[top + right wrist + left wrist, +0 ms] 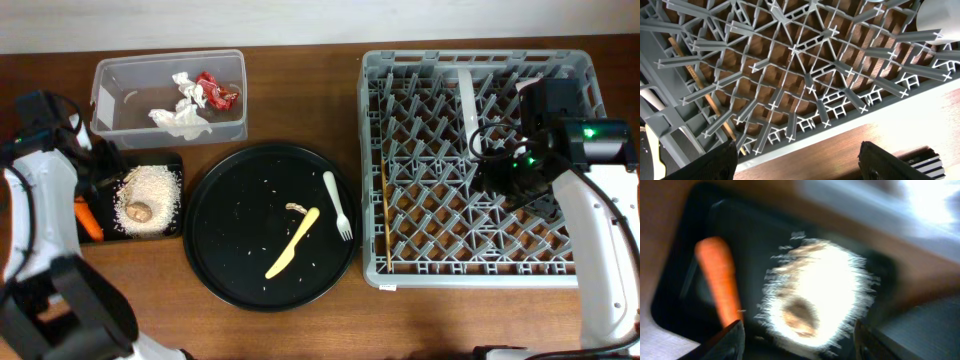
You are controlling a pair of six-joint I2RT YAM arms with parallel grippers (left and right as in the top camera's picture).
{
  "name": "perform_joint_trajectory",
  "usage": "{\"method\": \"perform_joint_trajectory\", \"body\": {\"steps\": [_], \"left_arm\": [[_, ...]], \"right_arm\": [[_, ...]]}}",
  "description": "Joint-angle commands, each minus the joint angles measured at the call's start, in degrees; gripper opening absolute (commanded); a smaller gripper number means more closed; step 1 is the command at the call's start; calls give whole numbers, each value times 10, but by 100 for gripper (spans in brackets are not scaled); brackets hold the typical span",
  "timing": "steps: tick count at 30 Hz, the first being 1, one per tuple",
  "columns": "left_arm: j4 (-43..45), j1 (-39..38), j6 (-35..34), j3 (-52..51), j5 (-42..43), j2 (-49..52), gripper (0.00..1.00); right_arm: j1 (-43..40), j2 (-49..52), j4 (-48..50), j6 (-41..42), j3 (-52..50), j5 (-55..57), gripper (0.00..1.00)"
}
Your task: Sort waste into correct bins and load items into the dishwasher rack
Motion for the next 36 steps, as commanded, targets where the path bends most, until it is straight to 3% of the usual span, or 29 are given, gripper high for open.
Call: {"method": "perform_joint_trajectory", "body": {"steps": [1,3,4,7,11,15,19,21,22,23,25,31,34,36], "left_arm": [[-23,-116,47,12,121,-54,69],[-30,-228,124,11,125,-44,71],[-30,-290,218,11,125,-31,81],[-28,-389,379,11,125,46,98],[-30,-431,511,11,95,151,97],[-39,-431,511,11,118,187,97],[-32,-431,510,11,125,233,89],[-29,-431,504,11,131,239,73],[-30,-432,493,11,138,239,57],[-31,-433,463,11,138,239,55],[-45,-437,453,11,134,239,75],[-45,-478,430,11,8,239,75],[-45,-495,412,11,-7,240,71],[-45,-495,374,11,-4,240,52]], "right_arm": [[-1,-6,1,2,2,3,81],[-1,-6,1,2,2,3,81],[-1,-6,1,2,2,3,81],[-1,-6,1,2,2,3,81],[-1,-6,1,2,2,3,81],[-1,-6,2,2,2,3,81],[-1,-6,1,2,2,3,81],[-1,-6,1,2,2,3,81],[-1,-6,2,2,2,3,81],[-1,-6,2,2,2,3,81],[-1,-6,2,2,2,3,81],[-1,-6,5,2,2,3,81],[-1,-6,6,2,2,3,81],[-1,-6,6,0,2,3,81]]}}
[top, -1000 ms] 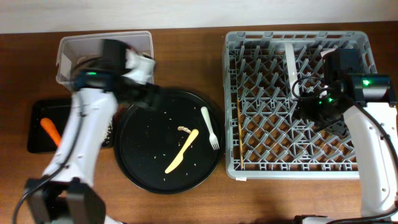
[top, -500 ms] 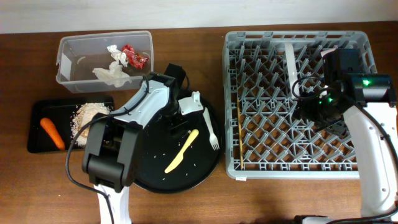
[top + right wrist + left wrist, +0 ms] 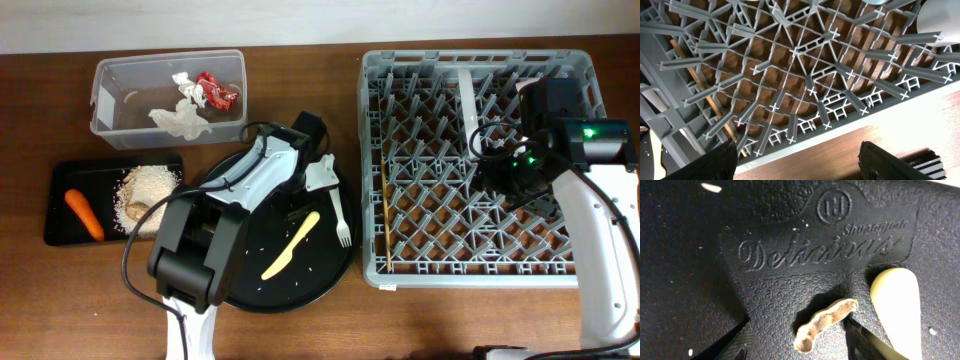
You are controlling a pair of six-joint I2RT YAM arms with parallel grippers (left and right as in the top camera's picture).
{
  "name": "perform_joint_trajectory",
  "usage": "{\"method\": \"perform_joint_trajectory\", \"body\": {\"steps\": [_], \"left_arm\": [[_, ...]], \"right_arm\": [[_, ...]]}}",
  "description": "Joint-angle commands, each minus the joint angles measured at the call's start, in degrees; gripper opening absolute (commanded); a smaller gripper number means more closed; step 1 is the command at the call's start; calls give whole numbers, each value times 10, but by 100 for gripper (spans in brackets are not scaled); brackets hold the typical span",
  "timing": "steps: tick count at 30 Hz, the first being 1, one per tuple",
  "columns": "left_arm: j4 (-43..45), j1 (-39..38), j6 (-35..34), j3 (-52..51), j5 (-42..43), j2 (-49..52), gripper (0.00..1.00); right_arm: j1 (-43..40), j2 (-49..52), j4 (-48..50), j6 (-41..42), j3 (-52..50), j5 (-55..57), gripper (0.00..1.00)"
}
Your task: Sort waste into correct bins and load items into the dishwasher rack
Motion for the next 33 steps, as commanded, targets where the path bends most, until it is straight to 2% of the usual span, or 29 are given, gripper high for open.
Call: {"method": "perform_joint_trajectory", "body": {"steps": [1,3,6,9,12,14,17,24,27,33], "left_arm": [[-9,-6,-54,-11,11,26,46],[-13,-13,-54,-11,10,26,41],[-20,-14,-54,-11,8,26,22],[-21,-14,-54,-11,3,26,9],[-22,-14,-54,-8,2,26,1],[-32,-13,-81,11,-29,25,1],[-78,11,-122,59,-26,13,1],[-140,111,-181,61,-21,-128,1],[-145,192,-194,61,-22,-177,1],[-101,393,-241,56,-21,-178,1]], "right_arm": [[-1,-6,2,0,2,3,81],[-1,-6,2,0,2,3,81],[-1,-6,2,0,2,3,81],[-1,-6,2,0,2,3,81],[-1,-6,2,0,2,3,81],[-1,-6,2,0,2,3,81],[-1,-6,2,0,2,3,81],[-2,-6,2,0,2,5,81],[-2,-6,2,0,2,5,81],[-2,-6,2,0,2,5,81]]}}
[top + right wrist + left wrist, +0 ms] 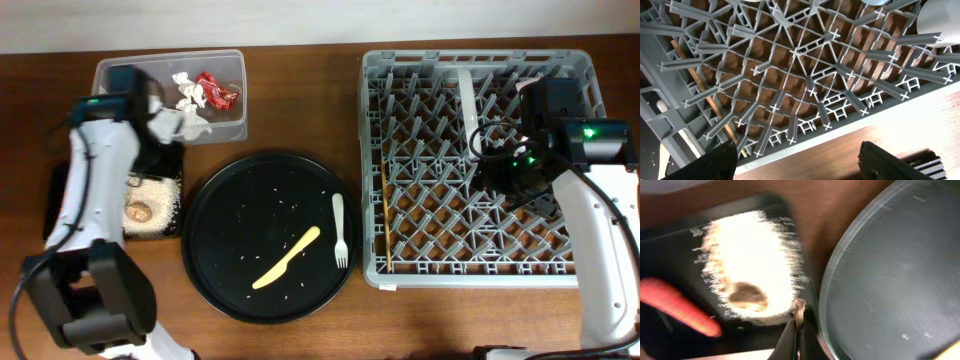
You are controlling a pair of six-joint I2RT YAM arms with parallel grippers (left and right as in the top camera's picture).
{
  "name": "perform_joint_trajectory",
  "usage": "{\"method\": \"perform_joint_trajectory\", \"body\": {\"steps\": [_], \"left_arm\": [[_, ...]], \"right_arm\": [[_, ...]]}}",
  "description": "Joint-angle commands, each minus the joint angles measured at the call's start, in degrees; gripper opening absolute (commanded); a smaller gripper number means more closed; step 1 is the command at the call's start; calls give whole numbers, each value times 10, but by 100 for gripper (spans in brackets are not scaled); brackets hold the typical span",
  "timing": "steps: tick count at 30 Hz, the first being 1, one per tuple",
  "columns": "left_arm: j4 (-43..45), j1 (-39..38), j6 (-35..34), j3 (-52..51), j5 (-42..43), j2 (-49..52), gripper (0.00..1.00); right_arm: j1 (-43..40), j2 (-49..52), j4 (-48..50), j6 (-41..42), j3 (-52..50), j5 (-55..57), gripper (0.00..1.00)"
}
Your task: Sort waste into correct bins and load items into the dishwasher rack
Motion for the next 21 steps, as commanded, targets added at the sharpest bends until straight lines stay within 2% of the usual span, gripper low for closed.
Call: {"method": "perform_joint_trajectory", "body": {"steps": [1,4,7,10,11,12,13,15,16,17,18,20,21], "left_arm": [[31,83,-49,4,3,-11,1],[73,147,-49,4,13,7,1],[109,179,-49,4,13,53,1],[114,189,-49,4,14,102,16],[114,189,-49,4,14,105,31],[114,189,-49,5,19,104,51],[111,189,-50,5,20,104,56],[97,189,-60,9,34,97,58],[92,187,-60,13,70,85,58],[86,180,-60,13,94,65,58],[76,169,-60,13,101,47,57],[39,139,-60,13,114,22,59],[-3,114,-60,13,115,19,73]], "right_arm": [[-2,-6,0,0,2,5,81],[-2,-6,0,0,2,5,81],[-2,-6,-2,0,2,5,81],[-2,-6,-4,0,2,5,81],[-2,-6,-4,0,2,5,81],[-2,-6,-4,0,2,5,81],[-2,-6,-4,0,2,5,81],[-2,-6,-4,0,2,5,81],[-2,-6,-3,0,2,5,82],[-2,-6,-1,0,2,4,96],[-2,-6,3,-4,2,-2,98],[-1,-6,12,-65,2,-77,98],[18,-6,10,-72,2,-103,98]]}}
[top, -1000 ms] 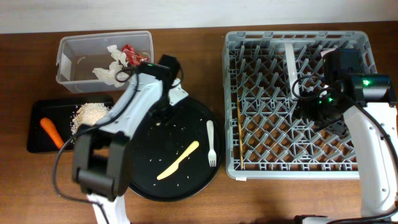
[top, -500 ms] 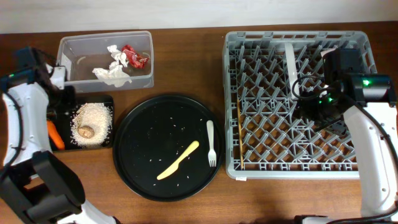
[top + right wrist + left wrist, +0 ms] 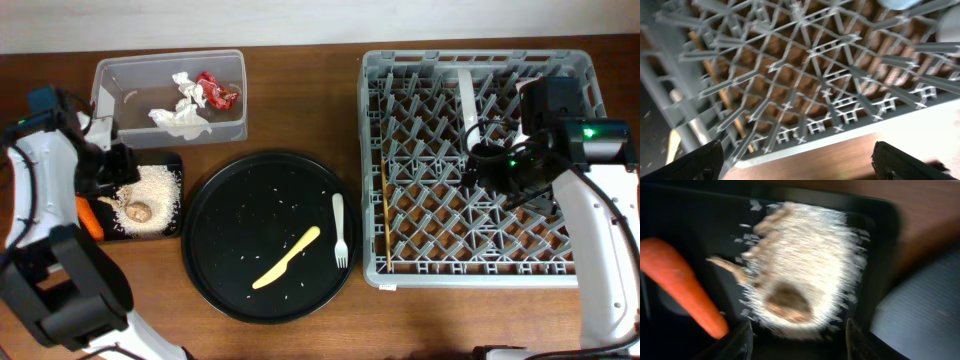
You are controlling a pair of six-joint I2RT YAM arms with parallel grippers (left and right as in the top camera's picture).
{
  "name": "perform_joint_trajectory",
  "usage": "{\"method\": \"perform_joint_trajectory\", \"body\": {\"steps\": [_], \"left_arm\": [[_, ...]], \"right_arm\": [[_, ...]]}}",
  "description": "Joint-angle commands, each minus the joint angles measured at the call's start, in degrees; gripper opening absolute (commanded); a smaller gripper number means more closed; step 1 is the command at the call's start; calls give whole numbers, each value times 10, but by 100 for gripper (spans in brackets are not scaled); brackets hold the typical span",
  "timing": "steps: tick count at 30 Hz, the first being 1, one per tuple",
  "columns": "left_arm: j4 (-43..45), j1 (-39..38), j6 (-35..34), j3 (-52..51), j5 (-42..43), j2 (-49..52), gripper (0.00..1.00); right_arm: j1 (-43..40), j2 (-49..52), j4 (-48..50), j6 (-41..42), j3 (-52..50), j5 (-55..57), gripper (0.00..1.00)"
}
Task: Sort waste into correct bins and load items into the dishwasher rack
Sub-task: 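Grasp the white fork with the right gripper and drop it in the rack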
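My left gripper (image 3: 797, 342) hangs open over the black tray (image 3: 172, 158), nothing between its fingers. In the tray lie a carrot (image 3: 682, 285), a rice pile (image 3: 810, 265) with a brown lump (image 3: 787, 302) on it, and a thin brown food scrap (image 3: 727, 265) at the rice's left edge. The black plate (image 3: 250, 200) holds a yellow knife (image 3: 285, 257) and a white fork (image 3: 339, 230). My right gripper (image 3: 800, 165) is open above the grey dishwasher rack (image 3: 470, 275).
A clear bin (image 3: 110, 125) behind the tray holds crumpled white paper (image 3: 180, 118) and a red wrapper (image 3: 216, 90). A wooden chopstick (image 3: 722, 95) lies in the rack's left part. A white item (image 3: 467, 95) stands in the rack's back.
My left gripper was shut on the brown scrap at the tray's plate-side edge. Now it is open further left over the tray, and the scrap lies beside the rice. The right wrist view shifted slightly.
My left gripper first hung open over the tray while the brown scrap lay on the plate by the knife. Then it stood open around the scrap on the plate. Later it held the scrap over the tray edge. Now the scrap rests in the tray.
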Motion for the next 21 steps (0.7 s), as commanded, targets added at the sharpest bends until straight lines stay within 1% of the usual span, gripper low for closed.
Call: {"method": "perform_joint_trajectory", "body": {"steps": [1,2,3,6,8,9,11,13,15,17,18,21], "left_arm": [[-63,-48,-10,12,27,-31,81],[-73,-59,-12,12,27,-31,85],[-76,-65,-12,12,27,-31,99],[-80,-69,-21,12,27,-31,99],[-80,-69,-21,12,27,-31,99],[-80,-69,-21,12,27,-31,99],[-79,-69,-21,12,27,-31,99],[-79,-69,-21,12,27,-31,99],[-78,-69,-21,12,27,-31,99],[-78,-69,-21,12,27,-31,99],[-78,-69,-21,12,27,-31,99],[-79,-69,-21,12,27,-31,99]], "right_arm": [[53,-6,1,-34,2,-61,99],[89,-6,5,-35,2,-58,98],[135,-6,15,-35,2,-56,98],[335,3,78,-51,2,-54,98],[406,33,91,-49,2,-54,99],[447,70,91,-44,2,-52,99],[476,137,96,16,2,-23,99],[475,196,116,68,2,-24,99],[475,236,120,140,2,-7,99],[475,254,126,181,1,7,99],[475,262,126,213,0,36,99],[474,263,149,232,-17,49,99]]}}
